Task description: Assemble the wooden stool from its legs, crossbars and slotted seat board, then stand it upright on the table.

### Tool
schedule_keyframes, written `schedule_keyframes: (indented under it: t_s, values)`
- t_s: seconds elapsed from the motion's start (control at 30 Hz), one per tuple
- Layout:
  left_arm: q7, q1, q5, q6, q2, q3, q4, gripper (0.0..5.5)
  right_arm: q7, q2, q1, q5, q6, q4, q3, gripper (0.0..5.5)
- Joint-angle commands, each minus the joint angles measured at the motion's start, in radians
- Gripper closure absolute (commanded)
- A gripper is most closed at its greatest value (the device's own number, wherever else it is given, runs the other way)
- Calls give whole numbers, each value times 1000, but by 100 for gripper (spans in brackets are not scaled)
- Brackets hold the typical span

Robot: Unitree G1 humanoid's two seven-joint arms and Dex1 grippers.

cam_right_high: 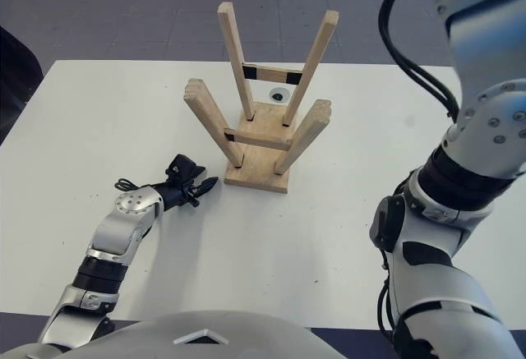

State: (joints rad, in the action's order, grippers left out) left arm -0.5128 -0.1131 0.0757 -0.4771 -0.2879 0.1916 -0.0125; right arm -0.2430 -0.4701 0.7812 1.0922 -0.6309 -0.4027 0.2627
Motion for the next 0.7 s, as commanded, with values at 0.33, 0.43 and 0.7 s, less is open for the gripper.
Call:
schedule_keyframes:
  t_s: [0.33, 0.43, 0.7]
  values:
    - [2, 25, -8, -37, -18, -2, -19, 317, -132, -31, -288, -8, -78, 27, -167, 323]
    - [3, 24, -6, -32, -20, -3, -24, 317, -59, -17, -167, 96, -93, -36, -108, 323]
    - [92, 41, 276, -110, -21, -410, 211, 344, 59, -112, -157, -48, -8, 121, 50, 329]
